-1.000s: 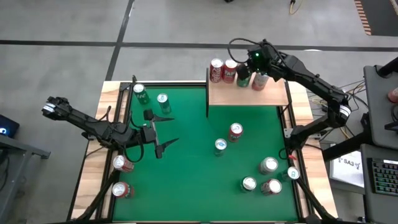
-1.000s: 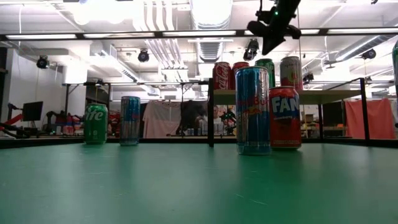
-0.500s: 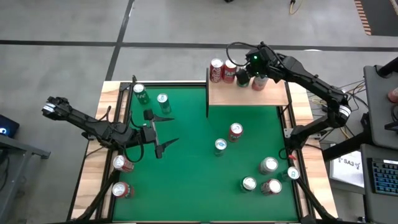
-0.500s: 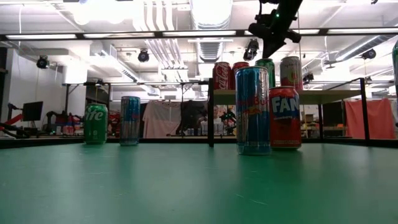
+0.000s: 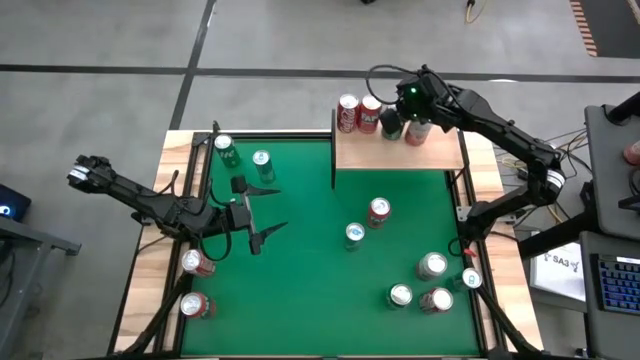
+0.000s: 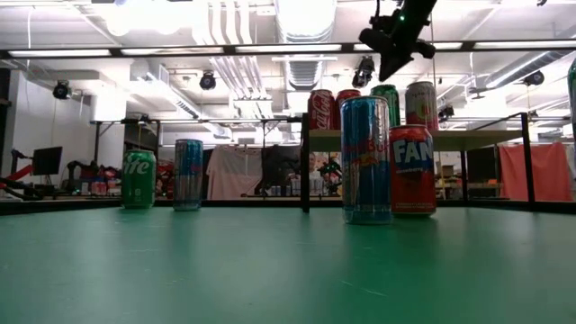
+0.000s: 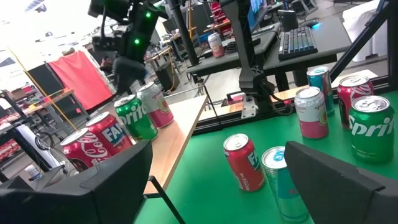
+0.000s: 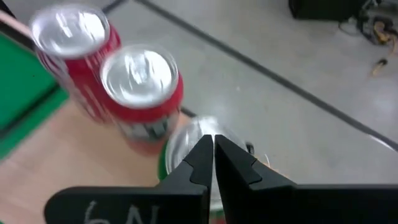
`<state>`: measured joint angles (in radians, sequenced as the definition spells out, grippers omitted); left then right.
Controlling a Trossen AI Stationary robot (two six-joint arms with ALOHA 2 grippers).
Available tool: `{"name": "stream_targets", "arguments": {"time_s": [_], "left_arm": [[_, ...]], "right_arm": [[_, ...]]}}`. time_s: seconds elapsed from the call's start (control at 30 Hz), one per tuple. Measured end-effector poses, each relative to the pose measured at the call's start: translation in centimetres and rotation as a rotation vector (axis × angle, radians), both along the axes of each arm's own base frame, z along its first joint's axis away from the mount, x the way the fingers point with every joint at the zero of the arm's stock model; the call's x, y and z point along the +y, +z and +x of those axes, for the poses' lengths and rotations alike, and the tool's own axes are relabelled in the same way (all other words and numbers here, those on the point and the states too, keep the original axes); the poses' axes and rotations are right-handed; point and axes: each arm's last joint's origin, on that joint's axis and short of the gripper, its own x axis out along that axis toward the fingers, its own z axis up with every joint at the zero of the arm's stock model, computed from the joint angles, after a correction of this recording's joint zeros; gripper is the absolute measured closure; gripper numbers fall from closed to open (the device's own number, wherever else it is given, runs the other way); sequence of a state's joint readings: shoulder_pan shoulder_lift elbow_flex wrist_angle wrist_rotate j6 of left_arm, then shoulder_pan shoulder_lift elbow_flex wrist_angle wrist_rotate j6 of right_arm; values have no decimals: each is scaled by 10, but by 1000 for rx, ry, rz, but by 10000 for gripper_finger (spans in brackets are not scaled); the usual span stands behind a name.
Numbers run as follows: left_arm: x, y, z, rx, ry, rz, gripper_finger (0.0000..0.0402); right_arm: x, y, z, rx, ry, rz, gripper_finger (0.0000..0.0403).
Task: Place canned beverage on shelf
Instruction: Put the bottom left green soda can on the shelf
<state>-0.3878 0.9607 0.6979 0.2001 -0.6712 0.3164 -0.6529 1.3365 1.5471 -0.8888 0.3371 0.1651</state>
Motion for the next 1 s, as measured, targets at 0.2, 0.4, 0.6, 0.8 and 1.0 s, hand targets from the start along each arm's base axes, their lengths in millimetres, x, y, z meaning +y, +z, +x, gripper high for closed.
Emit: {"name": "stream_targets", "arguments": {"time_s": [0.2,0.4,0.6,0.8,1.0], "left_arm": [[0,0,0,0,-1,0,52],[0,0,0,-1,-1,-4,52],[0,0,0,-3,0,-11,52],[0,0,0,-4,0,-15,52],[0,0,0,-8,1,-28,52]], "right_arm": [[-8,-7,10,3,15,-24,394],[-11,-14,15,28,16,-12,394],[-6,-10,11,9,15,7,394],[1,-6,6,11,21,15,394],[4,4,2,-8,29,-13,394]]}}
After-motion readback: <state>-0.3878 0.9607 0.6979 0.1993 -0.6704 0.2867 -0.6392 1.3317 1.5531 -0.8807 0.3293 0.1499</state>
